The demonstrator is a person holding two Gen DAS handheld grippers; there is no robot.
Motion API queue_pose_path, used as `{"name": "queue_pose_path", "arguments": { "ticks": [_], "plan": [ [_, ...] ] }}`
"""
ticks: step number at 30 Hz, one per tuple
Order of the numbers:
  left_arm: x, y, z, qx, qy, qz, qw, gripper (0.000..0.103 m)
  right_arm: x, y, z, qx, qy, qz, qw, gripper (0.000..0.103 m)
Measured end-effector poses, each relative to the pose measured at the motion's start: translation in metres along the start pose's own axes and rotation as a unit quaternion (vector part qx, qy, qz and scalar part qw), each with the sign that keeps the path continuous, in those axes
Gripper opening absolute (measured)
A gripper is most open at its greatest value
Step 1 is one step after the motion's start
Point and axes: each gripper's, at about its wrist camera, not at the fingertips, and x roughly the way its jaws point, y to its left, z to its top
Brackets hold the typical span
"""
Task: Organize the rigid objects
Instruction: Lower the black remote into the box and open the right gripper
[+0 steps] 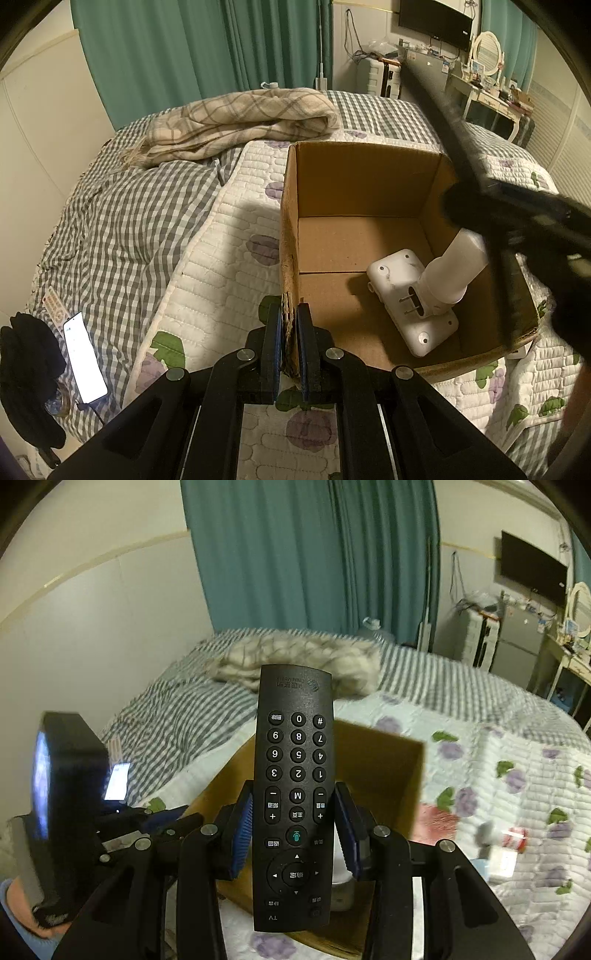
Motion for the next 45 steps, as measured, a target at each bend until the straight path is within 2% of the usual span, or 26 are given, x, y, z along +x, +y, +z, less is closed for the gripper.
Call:
{"name": "queue_pose_path", "arguments": {
  "ticks": [12, 15, 21, 23, 25, 29, 31, 38, 41, 45],
  "plan": [
    [0.002, 0.001, 0.0, -0.001, 0.001, -0.004, 1.0, 0.008, 0.051, 0.007, -0.003, -0.009, 0.044, -0.015, 0.999, 0.04],
    [0.003, 0.002, 0.0, -0.003, 0.001, -0.006, 1.0, 0.008, 0.054, 0.009, -0.003, -0.019, 0.044, -0.03, 0.998, 0.04],
    [0.003, 0.002, 0.0, -0.002, 0.001, -0.006, 1.0, 0.008, 0.052, 0.008, -0.002, -0.011, 0.04, -0.025, 0.999, 0.041],
    [0.003, 0.002, 0.0, -0.003, 0.001, -0.006, 1.0, 0.008, 0.046, 0.009, -0.001, -0.01, 0.03, -0.022, 0.999, 0.045],
    [0.003, 0.002, 0.0, -0.003, 0.001, -0.006, 1.0, 0.008, 0.034, 0.009, 0.003, -0.012, 0.01, -0.025, 1.0, 0.067],
    [0.005, 0.004, -0.001, -0.006, 0.005, -0.009, 0.9999, 0.008, 0.006, 0.003, 0.013, -0.012, -0.026, -0.027, 0.999, 0.074],
    [0.005, 0.005, -0.001, -0.005, 0.004, -0.008, 0.9999, 0.008, -0.011, -0.005, 0.018, -0.011, -0.045, -0.038, 0.998, 0.084],
    [0.005, 0.005, -0.001, -0.005, 0.004, -0.008, 1.0, 0.008, -0.069, -0.058, 0.021, 0.02, -0.089, -0.112, 0.989, 0.092],
    [0.005, 0.005, -0.001, -0.005, 0.004, -0.008, 1.0, 0.008, -0.083, -0.083, 0.012, 0.032, -0.086, -0.151, 0.984, 0.093],
    [0.005, 0.004, -0.001, -0.003, 0.004, -0.006, 1.0, 0.008, -0.085, -0.115, -0.012, 0.055, -0.056, -0.191, 0.978, 0.093]
  ]
}}
